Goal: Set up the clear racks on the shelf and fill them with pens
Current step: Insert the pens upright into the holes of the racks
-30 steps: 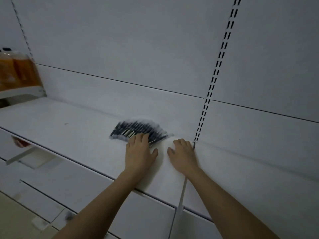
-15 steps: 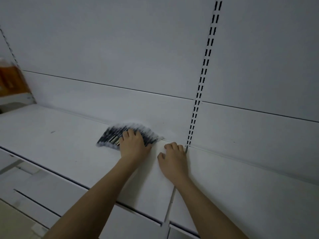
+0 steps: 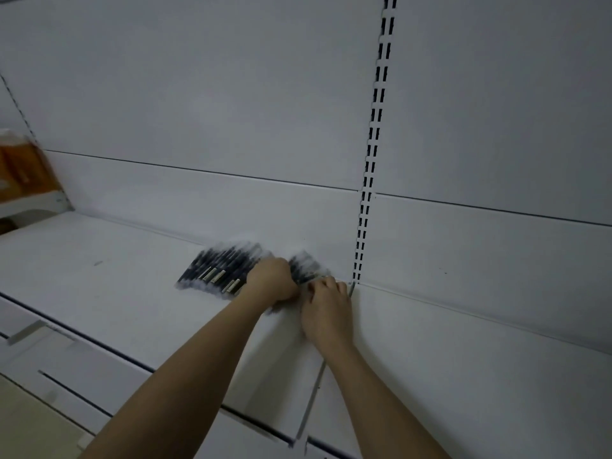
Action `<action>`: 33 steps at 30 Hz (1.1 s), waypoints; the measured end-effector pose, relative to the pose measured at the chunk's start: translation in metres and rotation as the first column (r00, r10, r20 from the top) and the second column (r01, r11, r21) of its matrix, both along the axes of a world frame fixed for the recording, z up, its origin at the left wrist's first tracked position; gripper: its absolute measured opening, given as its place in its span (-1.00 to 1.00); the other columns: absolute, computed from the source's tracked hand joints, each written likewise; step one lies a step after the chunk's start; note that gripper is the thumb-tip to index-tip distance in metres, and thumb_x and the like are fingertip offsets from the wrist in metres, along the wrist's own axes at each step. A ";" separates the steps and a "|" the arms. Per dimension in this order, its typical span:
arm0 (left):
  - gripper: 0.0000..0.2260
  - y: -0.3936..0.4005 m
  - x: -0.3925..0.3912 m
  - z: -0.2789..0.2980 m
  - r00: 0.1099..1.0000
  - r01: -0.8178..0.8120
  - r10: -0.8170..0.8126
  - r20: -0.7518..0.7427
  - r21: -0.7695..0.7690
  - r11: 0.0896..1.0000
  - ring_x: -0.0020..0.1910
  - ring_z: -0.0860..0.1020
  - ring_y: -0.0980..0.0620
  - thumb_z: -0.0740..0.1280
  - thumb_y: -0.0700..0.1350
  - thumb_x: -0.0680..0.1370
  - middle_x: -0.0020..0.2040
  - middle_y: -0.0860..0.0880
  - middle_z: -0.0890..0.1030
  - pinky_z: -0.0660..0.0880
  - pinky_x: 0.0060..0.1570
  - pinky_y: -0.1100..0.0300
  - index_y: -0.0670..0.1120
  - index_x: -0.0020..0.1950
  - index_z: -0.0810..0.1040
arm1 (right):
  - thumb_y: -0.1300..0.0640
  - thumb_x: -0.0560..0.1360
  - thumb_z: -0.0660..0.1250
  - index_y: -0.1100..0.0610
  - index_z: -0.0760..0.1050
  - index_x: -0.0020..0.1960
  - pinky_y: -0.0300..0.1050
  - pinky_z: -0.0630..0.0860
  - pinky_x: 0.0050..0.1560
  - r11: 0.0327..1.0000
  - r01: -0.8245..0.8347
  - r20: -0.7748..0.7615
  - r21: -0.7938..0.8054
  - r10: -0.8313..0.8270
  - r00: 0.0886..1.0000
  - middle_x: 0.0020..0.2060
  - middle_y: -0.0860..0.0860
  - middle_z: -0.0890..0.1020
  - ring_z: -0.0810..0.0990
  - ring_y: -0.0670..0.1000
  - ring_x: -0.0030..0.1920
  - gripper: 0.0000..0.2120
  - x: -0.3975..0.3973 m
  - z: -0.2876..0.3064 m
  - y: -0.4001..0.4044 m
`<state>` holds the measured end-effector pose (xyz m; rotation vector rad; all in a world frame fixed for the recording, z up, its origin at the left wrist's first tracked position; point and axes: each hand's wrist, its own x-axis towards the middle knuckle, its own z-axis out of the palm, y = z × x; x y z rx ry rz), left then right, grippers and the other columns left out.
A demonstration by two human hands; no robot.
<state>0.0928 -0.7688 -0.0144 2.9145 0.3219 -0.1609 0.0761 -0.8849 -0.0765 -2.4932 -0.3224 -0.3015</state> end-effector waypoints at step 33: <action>-0.83 -0.128 -0.160 0.010 0.868 0.465 0.046 0.494 -0.842 0.272 -0.40 0.53 -0.04 0.36 -0.24 0.56 -0.24 -0.28 0.54 0.50 -0.38 0.10 -0.16 0.08 0.40 | -0.23 0.64 0.07 -0.03 0.38 0.44 -0.05 0.34 0.38 0.997 0.061 -0.089 -0.054 -0.065 0.994 0.39 -0.10 0.46 0.39 -0.06 0.37 -0.52 -0.146 0.100 -0.200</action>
